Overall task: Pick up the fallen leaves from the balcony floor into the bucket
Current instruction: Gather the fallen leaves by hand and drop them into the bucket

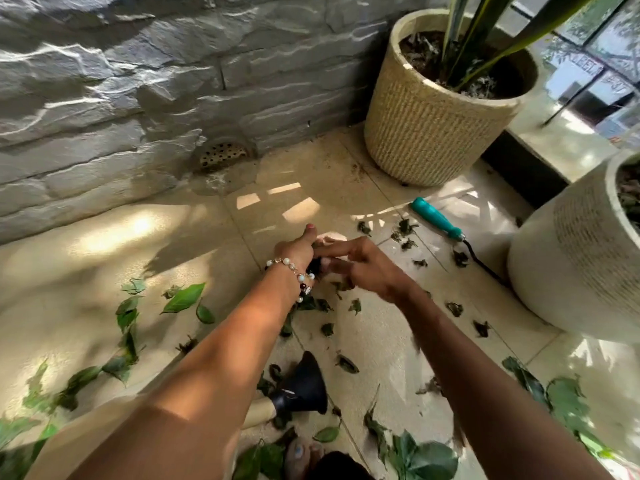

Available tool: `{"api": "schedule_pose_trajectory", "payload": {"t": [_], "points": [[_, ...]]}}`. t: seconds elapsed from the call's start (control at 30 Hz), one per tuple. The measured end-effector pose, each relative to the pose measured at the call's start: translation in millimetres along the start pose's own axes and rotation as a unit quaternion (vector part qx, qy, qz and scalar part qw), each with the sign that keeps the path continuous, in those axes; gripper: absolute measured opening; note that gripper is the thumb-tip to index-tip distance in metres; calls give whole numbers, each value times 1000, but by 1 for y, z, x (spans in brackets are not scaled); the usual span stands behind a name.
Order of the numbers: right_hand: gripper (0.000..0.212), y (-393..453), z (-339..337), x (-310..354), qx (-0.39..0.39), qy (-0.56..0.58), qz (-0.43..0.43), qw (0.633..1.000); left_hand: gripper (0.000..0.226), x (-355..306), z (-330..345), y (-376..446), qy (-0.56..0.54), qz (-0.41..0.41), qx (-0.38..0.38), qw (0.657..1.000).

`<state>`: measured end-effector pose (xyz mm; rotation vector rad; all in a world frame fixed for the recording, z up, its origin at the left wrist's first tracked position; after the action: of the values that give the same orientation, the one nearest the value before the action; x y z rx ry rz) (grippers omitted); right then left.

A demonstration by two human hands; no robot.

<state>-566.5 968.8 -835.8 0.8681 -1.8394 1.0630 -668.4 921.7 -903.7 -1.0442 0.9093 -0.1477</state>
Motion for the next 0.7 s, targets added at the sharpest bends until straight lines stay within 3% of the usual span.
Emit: {"api": "schedule_pose_trajectory", "payload": {"t": [0.07, 0.13, 0.23, 0.27, 0.33, 0.43, 0.5, 0.63, 0.7], "points": [[27, -11, -23, -6, -9, 130, 3, 991, 44, 0, 11, 1, 7, 7, 6, 1000], [22, -16, -58, -23, -114, 155, 34, 981, 39, 3, 22, 0, 4, -5, 37, 999], [22, -22, -113, -56, -316, -37, 153, 935, 39, 5, 27, -2, -8, -14, 63, 998], [27, -21, -121, -62, -330, -122, 180, 919, 38, 5, 24, -1, -8, -21, 62, 998], [38, -10, -122, -74, -275, -256, 193, 906, 39, 2, 18, -1, -17, -25, 51, 998], [33, 2, -105, -86, -219, -375, 157, 887, 43, -1, 10, 0, -28, -32, 28, 999], [24, 6, -99, -89, -246, -397, 131, 874, 46, -3, 6, 0, -36, -33, 24, 999], [25, 13, -106, -78, -320, -290, 141, 891, 47, -3, 3, 3, -41, -37, 26, 998], [24, 21, -96, -54, -303, -318, 81, 894, 47, -3, 3, 5, -41, -36, 28, 998]]}}
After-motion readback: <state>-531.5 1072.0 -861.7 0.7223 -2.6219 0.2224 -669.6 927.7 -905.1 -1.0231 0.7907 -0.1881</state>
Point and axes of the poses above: each hand's wrist, its own y-axis towards the middle knuckle, its own z-axis out of the palm, x = y × z, the point moved 7 cm from there along y, towards the middle knuckle, and after that the axes turned 7 degrees about x, right-handed, at the moved point
